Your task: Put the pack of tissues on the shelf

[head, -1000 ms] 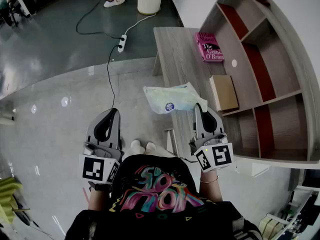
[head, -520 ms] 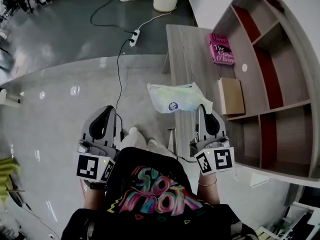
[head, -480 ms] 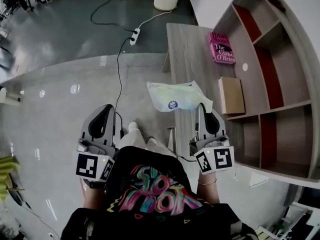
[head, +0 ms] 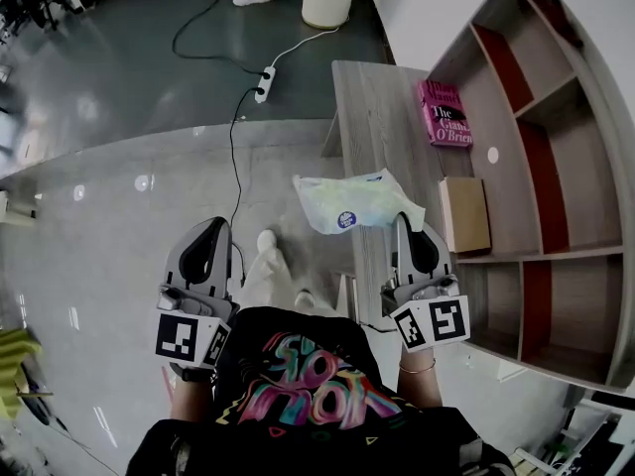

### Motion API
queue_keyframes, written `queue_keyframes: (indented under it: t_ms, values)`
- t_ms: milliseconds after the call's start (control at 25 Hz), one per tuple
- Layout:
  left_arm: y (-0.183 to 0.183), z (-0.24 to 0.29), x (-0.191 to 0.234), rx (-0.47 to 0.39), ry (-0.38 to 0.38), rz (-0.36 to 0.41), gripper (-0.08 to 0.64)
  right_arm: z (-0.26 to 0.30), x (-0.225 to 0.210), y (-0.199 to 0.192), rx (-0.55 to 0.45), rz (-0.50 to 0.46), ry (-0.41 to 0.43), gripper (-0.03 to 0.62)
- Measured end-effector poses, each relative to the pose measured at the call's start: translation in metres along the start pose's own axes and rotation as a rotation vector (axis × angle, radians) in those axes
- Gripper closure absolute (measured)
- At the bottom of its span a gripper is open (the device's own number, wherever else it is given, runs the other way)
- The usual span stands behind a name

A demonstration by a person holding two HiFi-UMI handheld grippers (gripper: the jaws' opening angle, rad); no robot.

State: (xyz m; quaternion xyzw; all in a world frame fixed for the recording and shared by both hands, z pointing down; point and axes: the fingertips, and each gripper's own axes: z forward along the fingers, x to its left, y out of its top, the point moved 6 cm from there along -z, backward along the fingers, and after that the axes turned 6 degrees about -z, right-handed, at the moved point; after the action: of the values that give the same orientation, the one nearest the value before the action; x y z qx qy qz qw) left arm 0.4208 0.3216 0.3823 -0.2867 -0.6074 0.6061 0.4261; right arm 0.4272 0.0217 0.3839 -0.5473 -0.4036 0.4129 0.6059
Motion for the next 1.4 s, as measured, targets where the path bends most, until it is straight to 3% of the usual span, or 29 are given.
queue_keyframes:
  t_ms: [400, 680, 1120, 1400]
  values:
    - [0.043, 0.113, 0.117, -0.035, -0.04, -0.005, 0.535, 0.154, -0.004, 0.019, 0.021, -0.01, -0.044, 0.575]
    - [0.054, 0.153, 0.179, -0.041, -0.057, -0.023, 0.535, 0.223, 0.002, 0.026, 0.022, 0.024, -0.079, 0.575]
    - [0.039, 0.181, 0.215, 0.02, -0.09, -0.068, 0.535, 0.259, -0.001, 0.026, 0.055, 0.037, -0.162, 0.575]
    - [0.04, 0.223, 0.22, 0.022, -0.098, -0.052, 0.535, 0.285, -0.032, 0.015, 0.048, 0.059, -0.181, 0.575]
